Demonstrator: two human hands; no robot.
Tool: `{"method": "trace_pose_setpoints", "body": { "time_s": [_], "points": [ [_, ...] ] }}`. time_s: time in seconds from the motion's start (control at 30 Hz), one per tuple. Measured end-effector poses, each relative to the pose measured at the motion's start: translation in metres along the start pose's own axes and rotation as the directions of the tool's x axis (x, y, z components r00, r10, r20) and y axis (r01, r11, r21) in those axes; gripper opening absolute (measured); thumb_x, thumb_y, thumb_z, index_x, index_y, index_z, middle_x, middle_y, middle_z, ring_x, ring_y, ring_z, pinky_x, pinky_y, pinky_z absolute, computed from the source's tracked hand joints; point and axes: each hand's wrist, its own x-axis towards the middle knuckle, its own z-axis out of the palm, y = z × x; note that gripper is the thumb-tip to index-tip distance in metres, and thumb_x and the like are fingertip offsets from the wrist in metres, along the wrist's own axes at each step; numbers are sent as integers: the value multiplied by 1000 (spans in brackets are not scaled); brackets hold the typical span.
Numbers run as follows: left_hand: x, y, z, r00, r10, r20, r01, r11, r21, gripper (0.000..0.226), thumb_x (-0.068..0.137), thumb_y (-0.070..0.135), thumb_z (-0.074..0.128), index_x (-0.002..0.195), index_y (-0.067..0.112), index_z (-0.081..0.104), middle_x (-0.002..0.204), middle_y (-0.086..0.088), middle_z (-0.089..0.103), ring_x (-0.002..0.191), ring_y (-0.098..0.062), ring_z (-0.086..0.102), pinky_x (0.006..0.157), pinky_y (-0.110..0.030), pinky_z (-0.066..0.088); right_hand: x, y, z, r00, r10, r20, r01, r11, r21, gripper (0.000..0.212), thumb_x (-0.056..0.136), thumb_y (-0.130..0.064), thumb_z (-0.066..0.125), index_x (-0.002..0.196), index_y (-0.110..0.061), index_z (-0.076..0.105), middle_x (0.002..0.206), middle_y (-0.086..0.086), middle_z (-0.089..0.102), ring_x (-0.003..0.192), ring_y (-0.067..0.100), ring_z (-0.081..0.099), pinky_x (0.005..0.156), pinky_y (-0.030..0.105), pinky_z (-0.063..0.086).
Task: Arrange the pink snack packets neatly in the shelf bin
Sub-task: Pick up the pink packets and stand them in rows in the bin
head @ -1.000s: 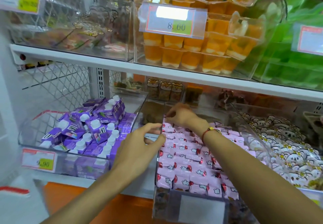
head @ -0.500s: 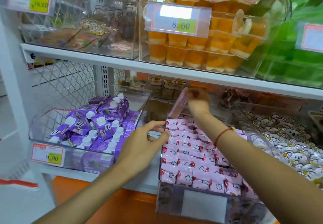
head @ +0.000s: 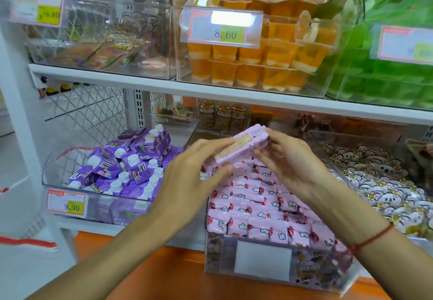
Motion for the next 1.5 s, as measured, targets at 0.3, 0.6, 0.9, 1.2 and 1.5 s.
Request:
{"method": "trace_pose_setpoints", "body": {
  "time_s": [0.3,0.6,0.9,1.2,1.5],
  "points": [
    [5,14,-3,678,-649,347,715,471,-517,44,86,59,47,82,23,71,80,2,75,58,0,65,37,-11,35,-2,9,-7,926,-168,338,350,720,-600,50,72,-50,69,119,-39,58,115,-14,61,95,-4,59,77,17,47],
    [3,12,-2,892,-450,45,434,823,-365,64,70,67,45,70,6,66,49,1,52,44,-2,46,43,-7,33,2,9,-16,729,-175,661,684,197,-702,33,80,-44,69,111,-32,66,101,-20,63,91,0,55,76,12,39],
    [-2,-17,13,862,-491,125,506,830,-235,34,89,27,60,123,29,54,109,18,60,86,19,52,85,-14,40,86,26,-19,949,-293,118,284,628,-724,35,94,-25,56,122,-5,49,109,3,64,94,13,59,71,15,48],
    [-5,-23,11,865,-449,223,493,845,-209,18,90,32,56,100,48,57,103,36,58,85,20,55,76,-1,40,126,50,-7,922,-278,268,381,535,-754,60,93,-16,58,139,-21,21,119,10,60,97,25,64,73,29,55],
    [-4,-22,10,835,-502,223,545,810,-217,26,88,34,60,114,36,62,111,25,63,92,3,62,94,-36,49,134,54,-7,894,17,448,448,-27,-894,27,98,-29,45,105,-10,63,101,5,57,78,20,57,64,25,46]
  ]
}}
